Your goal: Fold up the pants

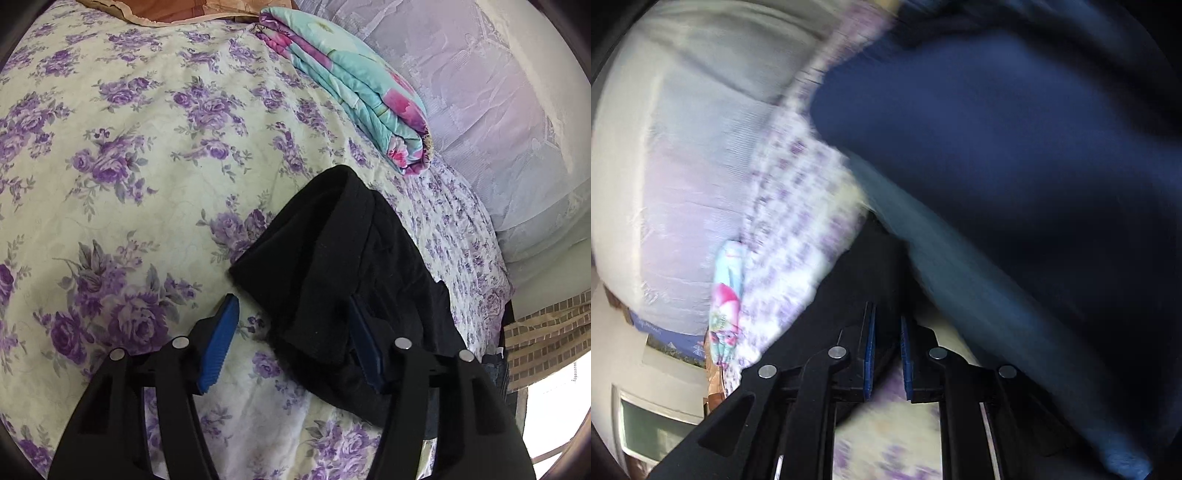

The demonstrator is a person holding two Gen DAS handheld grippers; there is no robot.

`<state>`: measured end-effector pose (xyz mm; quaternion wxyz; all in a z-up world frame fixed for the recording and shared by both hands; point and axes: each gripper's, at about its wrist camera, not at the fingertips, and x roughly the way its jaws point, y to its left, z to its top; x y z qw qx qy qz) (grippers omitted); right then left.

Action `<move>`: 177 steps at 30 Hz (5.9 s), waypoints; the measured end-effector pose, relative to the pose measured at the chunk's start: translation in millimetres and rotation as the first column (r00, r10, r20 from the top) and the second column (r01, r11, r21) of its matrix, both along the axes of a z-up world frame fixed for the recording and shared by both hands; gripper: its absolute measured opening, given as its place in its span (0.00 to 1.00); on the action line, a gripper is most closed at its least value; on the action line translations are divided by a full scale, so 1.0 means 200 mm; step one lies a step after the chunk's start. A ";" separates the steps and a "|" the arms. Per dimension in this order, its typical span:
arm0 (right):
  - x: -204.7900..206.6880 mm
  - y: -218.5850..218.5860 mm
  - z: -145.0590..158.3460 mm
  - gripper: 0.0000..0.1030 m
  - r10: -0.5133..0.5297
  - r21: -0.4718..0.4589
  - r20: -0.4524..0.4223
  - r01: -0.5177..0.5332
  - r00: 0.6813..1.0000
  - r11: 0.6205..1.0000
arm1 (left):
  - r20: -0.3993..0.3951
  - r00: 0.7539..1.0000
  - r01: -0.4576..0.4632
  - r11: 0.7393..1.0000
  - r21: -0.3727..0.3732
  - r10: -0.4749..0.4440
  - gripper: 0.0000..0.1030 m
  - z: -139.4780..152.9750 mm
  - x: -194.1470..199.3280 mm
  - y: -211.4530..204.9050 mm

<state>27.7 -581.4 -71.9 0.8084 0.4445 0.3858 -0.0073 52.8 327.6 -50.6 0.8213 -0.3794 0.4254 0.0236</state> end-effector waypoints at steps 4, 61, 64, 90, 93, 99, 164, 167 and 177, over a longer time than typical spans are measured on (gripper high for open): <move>-0.06 -0.02 0.05 0.22 -0.032 -0.027 -0.001 0.032 0.999 0.999 | 0.053 0.999 -0.008 1.000 0.025 0.007 0.56 0.11 -0.02 -0.02; 1.44 2.53 0.12 0.01 0.928 -0.285 -0.064 -0.898 0.366 0.334 | 0.137 0.801 0.515 0.786 0.342 -0.583 0.95 -0.03 0.38 -1.31; 1.45 2.53 -0.01 0.02 0.923 -0.258 -0.076 -0.901 0.378 0.348 | 0.107 0.798 0.517 0.765 0.384 -0.593 0.95 -0.04 0.38 -1.34; 0.77 1.75 0.33 0.57 0.630 -0.249 0.160 -0.586 0.760 0.771 | 0.102 0.801 0.509 0.760 0.403 -0.590 0.95 -0.03 0.38 -1.34; 0.66 1.40 0.16 0.57 0.505 -0.213 0.055 -0.484 0.862 0.849 | 0.092 0.801 0.510 0.753 0.415 -0.592 0.95 -0.03 0.38 -1.35; 0.41 0.77 0.12 0.59 0.176 -0.095 0.133 -0.164 0.975 0.982 | 0.085 0.801 0.507 0.746 0.433 -0.593 0.95 -0.04 0.37 -1.36; 0.30 2.05 0.36 0.17 0.682 -0.812 0.072 -0.354 0.728 0.464 | 0.220 0.970 -0.134 0.985 0.113 0.107 0.96 0.00 -0.02 -0.13; 0.28 2.25 0.26 0.17 0.723 -0.852 -0.022 -0.392 0.690 0.348 | 0.196 0.977 -0.114 0.979 0.167 0.080 0.96 0.00 -0.01 -0.16; 0.16 2.39 0.17 0.49 0.820 -0.840 -0.155 -0.511 0.551 0.184 | 0.199 0.977 -0.112 0.982 0.151 0.081 0.96 0.00 0.00 -0.15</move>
